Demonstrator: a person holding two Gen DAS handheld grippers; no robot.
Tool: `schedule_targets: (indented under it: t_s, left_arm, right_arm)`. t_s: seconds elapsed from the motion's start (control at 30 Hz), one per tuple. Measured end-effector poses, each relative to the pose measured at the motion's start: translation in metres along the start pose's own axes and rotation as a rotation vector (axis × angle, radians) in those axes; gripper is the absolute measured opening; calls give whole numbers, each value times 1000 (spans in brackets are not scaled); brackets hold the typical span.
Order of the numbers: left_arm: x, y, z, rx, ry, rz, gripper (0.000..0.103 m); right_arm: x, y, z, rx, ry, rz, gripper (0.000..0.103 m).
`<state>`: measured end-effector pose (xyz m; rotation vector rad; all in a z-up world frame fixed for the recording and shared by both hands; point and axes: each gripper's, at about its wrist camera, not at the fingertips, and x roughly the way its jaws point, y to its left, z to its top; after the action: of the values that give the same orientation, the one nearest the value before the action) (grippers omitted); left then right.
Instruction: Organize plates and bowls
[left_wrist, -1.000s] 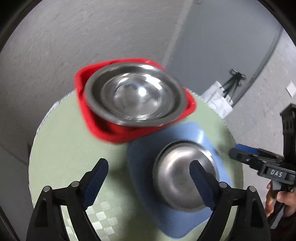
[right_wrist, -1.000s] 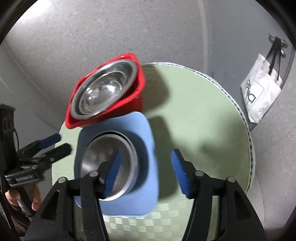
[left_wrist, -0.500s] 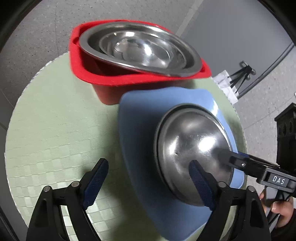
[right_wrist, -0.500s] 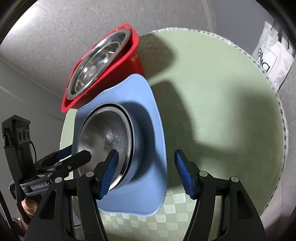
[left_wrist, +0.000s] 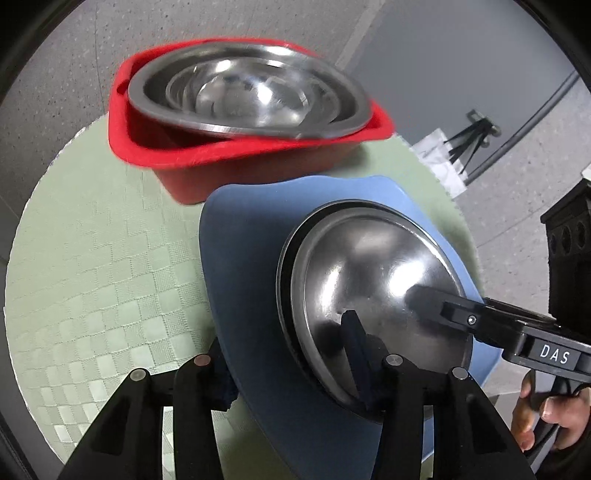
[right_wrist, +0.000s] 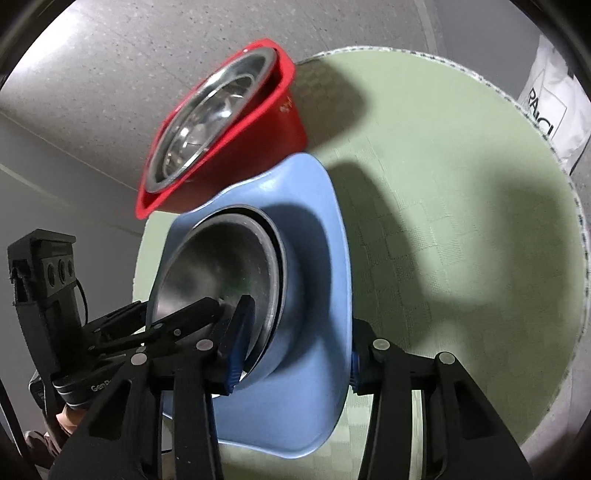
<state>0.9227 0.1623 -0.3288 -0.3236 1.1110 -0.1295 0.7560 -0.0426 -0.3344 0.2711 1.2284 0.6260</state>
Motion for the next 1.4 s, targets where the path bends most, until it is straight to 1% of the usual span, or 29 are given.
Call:
schedule_targets:
  t_s: [0.13, 0.17, 0.3, 0.37, 0.43, 0.57, 0.73, 0.8, 0.87, 0.97, 1.13, 1.27, 1.4]
  left_arm:
    - [-24, -13, 2, 32, -36, -16, 45]
    - [-31, -17, 4, 42, -51, -21, 45]
    - [-59, -25, 15, 58, -110, -38, 45]
    - [-70, -24, 27, 63, -140, -39, 45]
    - [-78, -19, 38, 66, -166, -25, 45]
    - [-88, -4, 65, 67, -202, 13, 46]
    - [-75, 25, 106, 9, -201, 41, 44]
    - [-60, 34, 121, -5, -201, 56, 44]
    - [-44, 39, 132, -10, -190, 67, 44]
    - [-24, 45, 140, -32, -168, 71, 44]
    - [-2, 57, 151, -57, -145, 82, 46]
    - [14, 62, 164, -60, -137, 85, 47]
    - [21, 68, 167, -58, -155, 83, 47]
  right_arm:
    - [-27, 12, -2, -32, -40, -4, 43]
    - [-35, 10, -7, -40, -47, -5, 43]
    - [-65, 27, -2, -82, -96, -11, 43]
    - [-77, 36, 5, -107, -126, -8, 43]
    - [-82, 42, 19, -125, -148, 3, 43]
    - [-74, 59, 55, -163, -171, 13, 43]
    - [-38, 74, 102, -179, -151, 31, 43]
    - [-25, 73, 115, -184, -146, 34, 43]
    - [-7, 75, 132, -177, -139, 29, 43]
    - [11, 72, 148, -162, -124, 18, 43]
    - [34, 71, 152, -155, -95, 11, 43]
    - [42, 68, 150, -146, -90, 12, 43]
    - [43, 73, 148, -167, -101, 2, 47]
